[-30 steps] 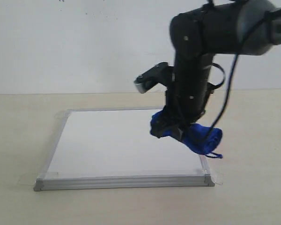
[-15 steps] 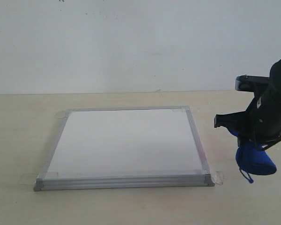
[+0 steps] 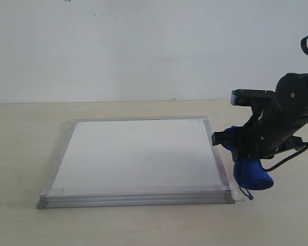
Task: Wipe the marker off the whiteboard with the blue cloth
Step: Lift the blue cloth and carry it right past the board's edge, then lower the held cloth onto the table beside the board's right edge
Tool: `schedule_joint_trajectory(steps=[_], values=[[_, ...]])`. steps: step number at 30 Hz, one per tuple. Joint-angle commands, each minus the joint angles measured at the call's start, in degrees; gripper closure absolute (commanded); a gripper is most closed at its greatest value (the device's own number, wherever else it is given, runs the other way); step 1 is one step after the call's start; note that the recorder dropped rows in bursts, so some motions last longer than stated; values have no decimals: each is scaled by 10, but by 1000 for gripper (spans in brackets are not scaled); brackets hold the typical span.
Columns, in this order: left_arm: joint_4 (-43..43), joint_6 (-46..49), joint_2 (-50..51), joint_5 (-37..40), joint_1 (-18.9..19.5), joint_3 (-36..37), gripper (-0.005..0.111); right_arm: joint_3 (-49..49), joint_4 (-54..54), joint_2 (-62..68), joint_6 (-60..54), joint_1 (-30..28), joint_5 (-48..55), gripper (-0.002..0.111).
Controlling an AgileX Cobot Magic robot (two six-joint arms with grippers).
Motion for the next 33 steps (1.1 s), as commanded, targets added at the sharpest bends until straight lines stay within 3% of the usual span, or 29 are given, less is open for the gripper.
schedule_joint_trajectory(steps=[1,16,23,33], values=[[0,3,-2,-2,1,2,103,-37,5,18,29,6,22,109],[0,3,-2,-2,1,2,103,-58,-45,82,25,6,35,109],[0,3,-2,-2,1,2,103,-58,-72,82,89,6,34,109],[0,3,-2,-2,1,2,103,-58,-72,82,53,6,38,108]])
